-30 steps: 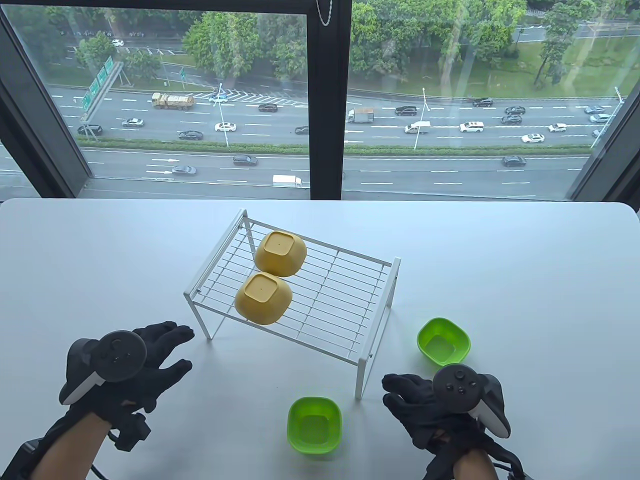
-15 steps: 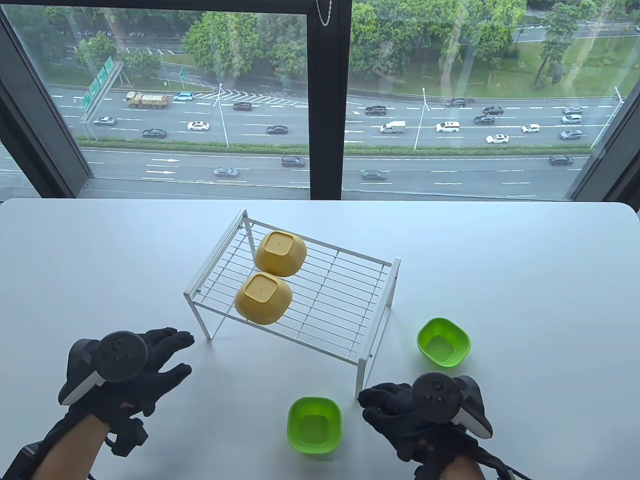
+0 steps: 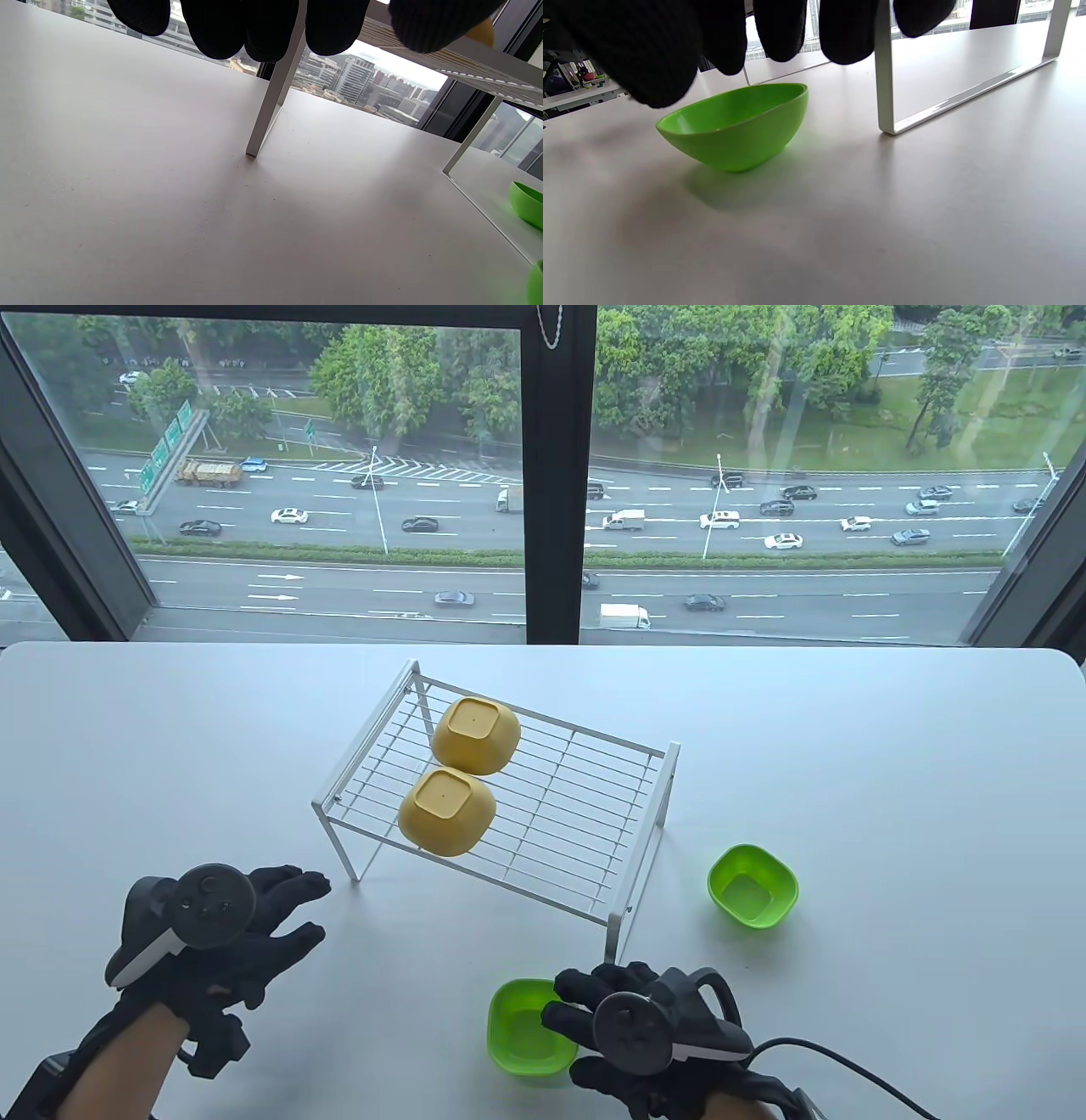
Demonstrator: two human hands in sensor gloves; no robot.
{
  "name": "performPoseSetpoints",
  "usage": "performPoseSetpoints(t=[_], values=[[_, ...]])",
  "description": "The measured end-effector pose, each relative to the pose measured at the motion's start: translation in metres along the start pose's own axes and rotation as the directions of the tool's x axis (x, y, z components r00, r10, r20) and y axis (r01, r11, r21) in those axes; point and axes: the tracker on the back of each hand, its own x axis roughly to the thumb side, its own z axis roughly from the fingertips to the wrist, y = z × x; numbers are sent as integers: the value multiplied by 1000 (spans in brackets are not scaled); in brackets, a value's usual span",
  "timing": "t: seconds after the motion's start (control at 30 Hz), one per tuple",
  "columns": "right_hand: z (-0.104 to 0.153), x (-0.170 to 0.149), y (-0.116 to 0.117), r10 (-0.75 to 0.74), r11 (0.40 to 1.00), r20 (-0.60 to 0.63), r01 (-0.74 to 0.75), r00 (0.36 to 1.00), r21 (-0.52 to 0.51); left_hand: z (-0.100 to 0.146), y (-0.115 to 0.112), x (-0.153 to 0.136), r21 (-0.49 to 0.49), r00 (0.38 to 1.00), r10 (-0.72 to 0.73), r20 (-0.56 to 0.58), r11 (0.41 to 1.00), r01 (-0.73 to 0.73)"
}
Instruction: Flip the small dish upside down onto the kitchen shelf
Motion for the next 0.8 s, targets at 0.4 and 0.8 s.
performPoseSetpoints(t=[0.4, 0.8], values=[[-15, 11, 25, 268, 963, 20, -269, 963, 27, -7, -14, 1, -70, 1000, -20, -7, 997, 20], [-13, 7, 16, 214, 975, 19, -213, 977, -66, -11, -18, -6, -90, 999, 17, -42, 996, -21]])
